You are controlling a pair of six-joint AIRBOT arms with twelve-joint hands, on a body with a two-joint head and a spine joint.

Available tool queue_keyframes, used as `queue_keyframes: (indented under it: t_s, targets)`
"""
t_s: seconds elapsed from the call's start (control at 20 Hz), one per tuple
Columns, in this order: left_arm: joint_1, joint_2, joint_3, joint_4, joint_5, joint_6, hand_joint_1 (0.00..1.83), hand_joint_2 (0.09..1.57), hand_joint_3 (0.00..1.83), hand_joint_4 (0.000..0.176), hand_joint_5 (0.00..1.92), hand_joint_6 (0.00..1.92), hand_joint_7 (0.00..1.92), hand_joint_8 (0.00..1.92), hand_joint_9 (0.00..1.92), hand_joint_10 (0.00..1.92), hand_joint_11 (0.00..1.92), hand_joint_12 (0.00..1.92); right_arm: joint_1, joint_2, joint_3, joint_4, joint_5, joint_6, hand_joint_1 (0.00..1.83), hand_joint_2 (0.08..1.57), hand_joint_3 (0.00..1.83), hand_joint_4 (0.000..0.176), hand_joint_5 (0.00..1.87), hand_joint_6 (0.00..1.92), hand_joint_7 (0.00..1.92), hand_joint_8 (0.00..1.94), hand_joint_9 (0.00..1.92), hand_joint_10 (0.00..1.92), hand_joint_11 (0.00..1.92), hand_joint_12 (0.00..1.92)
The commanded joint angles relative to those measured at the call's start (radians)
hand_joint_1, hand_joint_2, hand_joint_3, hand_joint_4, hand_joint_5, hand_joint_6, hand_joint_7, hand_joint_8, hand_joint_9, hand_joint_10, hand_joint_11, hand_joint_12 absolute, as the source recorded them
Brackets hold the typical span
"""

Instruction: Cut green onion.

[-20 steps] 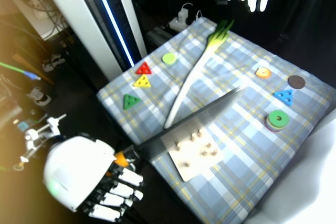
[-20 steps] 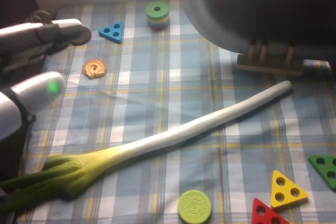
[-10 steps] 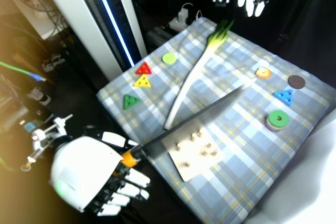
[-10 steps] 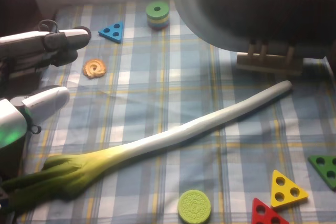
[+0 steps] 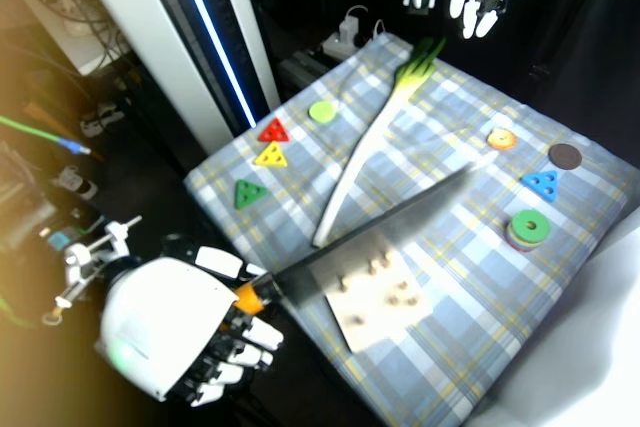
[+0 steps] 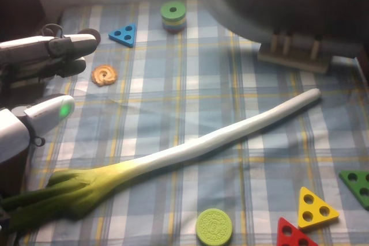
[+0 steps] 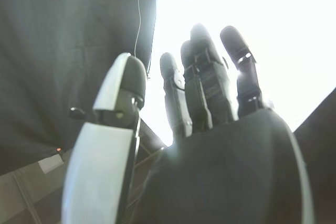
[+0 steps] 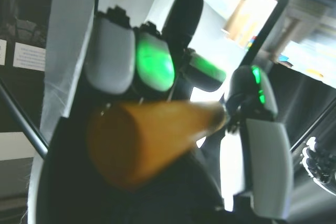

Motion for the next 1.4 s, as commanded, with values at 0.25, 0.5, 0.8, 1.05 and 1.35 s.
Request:
queue_keyframes:
  t_s: [0.25, 0.5, 0.8, 1.05, 1.35]
  targets:
    - [-0.004, -0.001, 0.011, 0.012, -0.113, -0.014, 0.97, 1.29, 0.0, 0.067, 0.61, 0.0, 0.54, 0.0, 0.6, 0.01, 0.01, 1.16, 0.147, 0.058, -0.043, -0.061, 0.171, -0.072, 0.25, 1.39, 0.0, 0.0, 1.11, 1.92, 1.28, 1.94, 1.36, 1.92, 1.41, 1.92]
    - [-0.012, 0.002, 0.021, 0.029, -0.094, -0.015, 1.07, 1.24, 0.0, 0.061, 0.6, 0.0, 0.52, 0.0, 0.6, 0.0, 0.01, 1.12, 0.188, 0.078, -0.067, -0.094, 0.227, -0.072, 0.25, 1.38, 0.0, 0.128, 1.04, 1.92, 1.22, 1.94, 1.22, 1.92, 1.28, 1.92]
    - [-0.109, 0.002, 0.049, 0.185, 0.071, -0.06, 1.11, 1.23, 0.0, 0.034, 0.6, 0.0, 0.56, 0.01, 0.58, 0.0, 0.0, 1.02, 0.184, 0.058, -0.142, -0.133, 0.324, -0.08, 0.36, 1.36, 0.0, 0.138, 1.06, 1.92, 1.26, 1.94, 1.36, 1.92, 1.42, 1.92]
    - [-0.314, -0.032, 0.07, 0.427, 0.35, -0.059, 1.0, 1.12, 0.0, 0.045, 0.59, 0.0, 0.59, 0.0, 0.61, 0.0, 0.11, 1.0, 0.167, 0.06, -0.161, -0.138, 0.324, -0.082, 0.31, 1.39, 0.01, 0.176, 1.02, 1.92, 1.25, 1.94, 1.36, 1.92, 1.39, 1.92]
    - [-0.484, -0.136, 0.101, 0.637, 0.627, -0.059, 0.65, 1.19, 0.02, 0.018, 0.44, 0.01, 0.46, 0.0, 0.43, 0.0, 0.12, 0.93, 0.116, 0.077, -0.186, -0.139, 0.327, -0.082, 0.37, 1.43, 0.0, 0.176, 1.0, 1.92, 1.26, 1.94, 1.35, 1.92, 1.38, 1.92]
